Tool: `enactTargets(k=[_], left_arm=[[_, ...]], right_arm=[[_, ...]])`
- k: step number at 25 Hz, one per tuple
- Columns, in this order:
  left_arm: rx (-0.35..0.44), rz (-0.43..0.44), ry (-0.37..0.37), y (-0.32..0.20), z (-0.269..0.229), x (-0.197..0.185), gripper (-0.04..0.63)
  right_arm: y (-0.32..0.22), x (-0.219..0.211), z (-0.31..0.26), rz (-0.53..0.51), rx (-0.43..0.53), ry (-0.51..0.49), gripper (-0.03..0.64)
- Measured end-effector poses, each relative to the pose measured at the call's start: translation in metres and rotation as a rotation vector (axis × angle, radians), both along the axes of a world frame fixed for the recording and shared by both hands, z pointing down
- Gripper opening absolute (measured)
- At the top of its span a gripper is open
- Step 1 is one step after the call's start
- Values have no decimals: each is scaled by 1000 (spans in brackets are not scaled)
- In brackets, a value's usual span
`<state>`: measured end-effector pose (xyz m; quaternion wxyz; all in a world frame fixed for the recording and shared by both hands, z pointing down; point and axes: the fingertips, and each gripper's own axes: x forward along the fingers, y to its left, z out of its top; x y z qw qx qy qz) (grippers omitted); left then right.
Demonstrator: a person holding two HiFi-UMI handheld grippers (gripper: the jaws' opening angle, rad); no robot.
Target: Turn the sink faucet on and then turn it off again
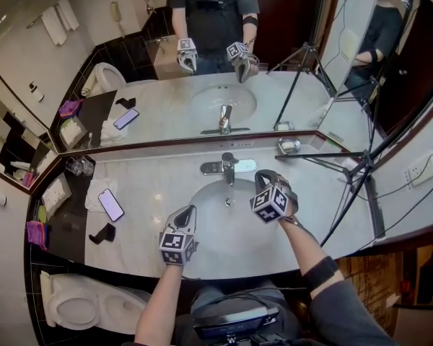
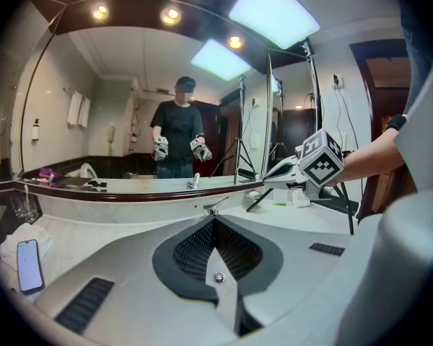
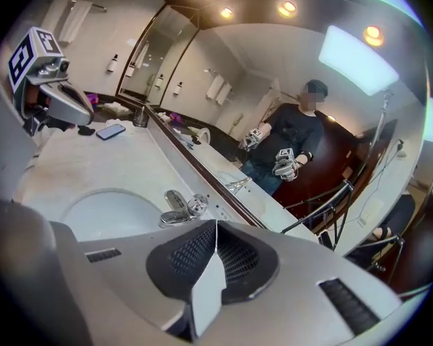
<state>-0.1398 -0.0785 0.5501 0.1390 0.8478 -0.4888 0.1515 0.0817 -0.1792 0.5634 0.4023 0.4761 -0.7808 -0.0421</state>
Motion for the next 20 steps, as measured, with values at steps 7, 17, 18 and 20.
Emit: enactTargets(k=[7,17,18,20], left_arm=[[18,11,-21,4,-11,8,-12],[20,12,-28,14,-12,10,-12],[17,10,-24,15,-12,9,-12],[15,6,-11,17,-12,10,-12]], right_arm=[[43,37,3,147,-45,-259,18],[106,72,16,298,-96,-503,18],[110,73,19,297,-99,-507,18],[117,76,25,295,-104,-511,20]])
